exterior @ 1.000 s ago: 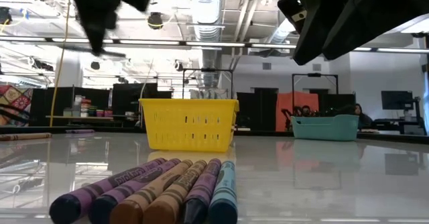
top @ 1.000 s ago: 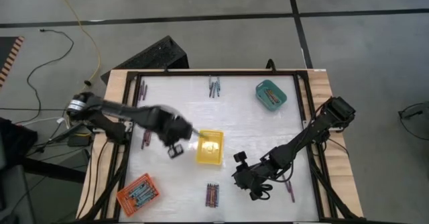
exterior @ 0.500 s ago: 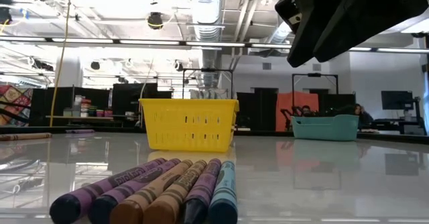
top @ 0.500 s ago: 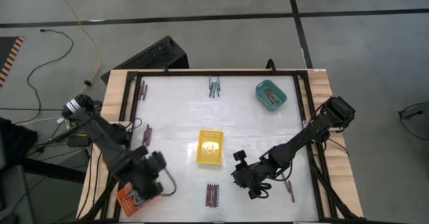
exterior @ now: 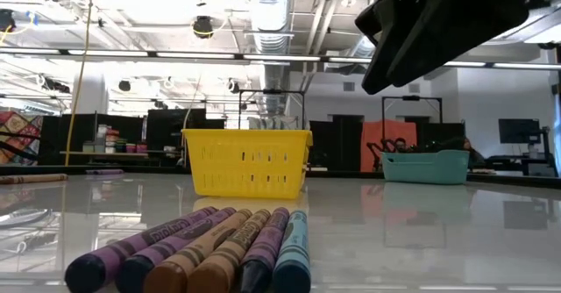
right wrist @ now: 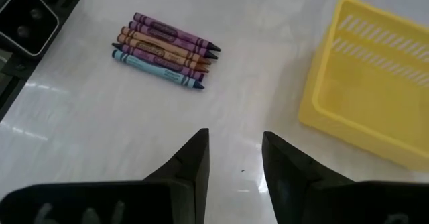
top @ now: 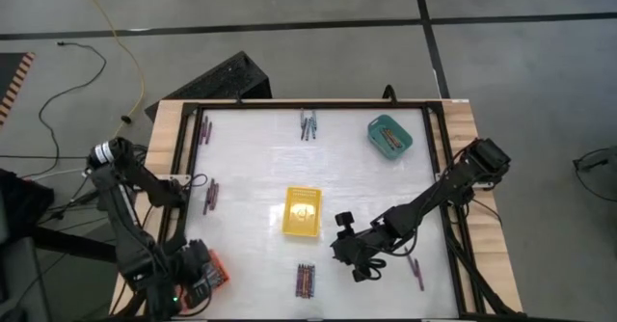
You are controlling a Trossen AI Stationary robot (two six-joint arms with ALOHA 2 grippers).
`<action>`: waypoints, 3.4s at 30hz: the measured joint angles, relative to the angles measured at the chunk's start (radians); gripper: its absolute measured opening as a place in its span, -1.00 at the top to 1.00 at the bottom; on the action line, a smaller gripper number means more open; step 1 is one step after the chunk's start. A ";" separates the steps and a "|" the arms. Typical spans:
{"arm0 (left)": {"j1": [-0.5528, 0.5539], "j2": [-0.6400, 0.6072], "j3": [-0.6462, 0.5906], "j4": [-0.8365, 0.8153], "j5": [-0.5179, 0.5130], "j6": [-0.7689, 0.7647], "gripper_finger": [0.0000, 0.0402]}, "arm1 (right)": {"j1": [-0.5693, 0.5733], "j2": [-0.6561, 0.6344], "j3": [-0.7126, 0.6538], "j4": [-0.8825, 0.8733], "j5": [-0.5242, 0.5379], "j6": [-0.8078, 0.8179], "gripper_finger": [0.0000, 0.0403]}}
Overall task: Sort crayons
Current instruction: Put the light blue crayon into the orange basket, then put the dark blue crayon into the orange basket
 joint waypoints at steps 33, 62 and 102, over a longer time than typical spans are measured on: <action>-0.065 0.001 -0.213 0.212 0.009 -0.111 0.59 | -0.038 0.000 0.000 0.006 -0.003 0.022 0.34; -0.063 0.001 -0.213 0.215 0.013 0.122 0.59 | -0.018 0.000 0.000 0.189 -0.136 -0.092 0.34; -0.063 0.000 -0.212 0.215 0.012 0.123 0.59 | 0.005 0.418 0.410 -0.103 -0.242 -0.522 0.34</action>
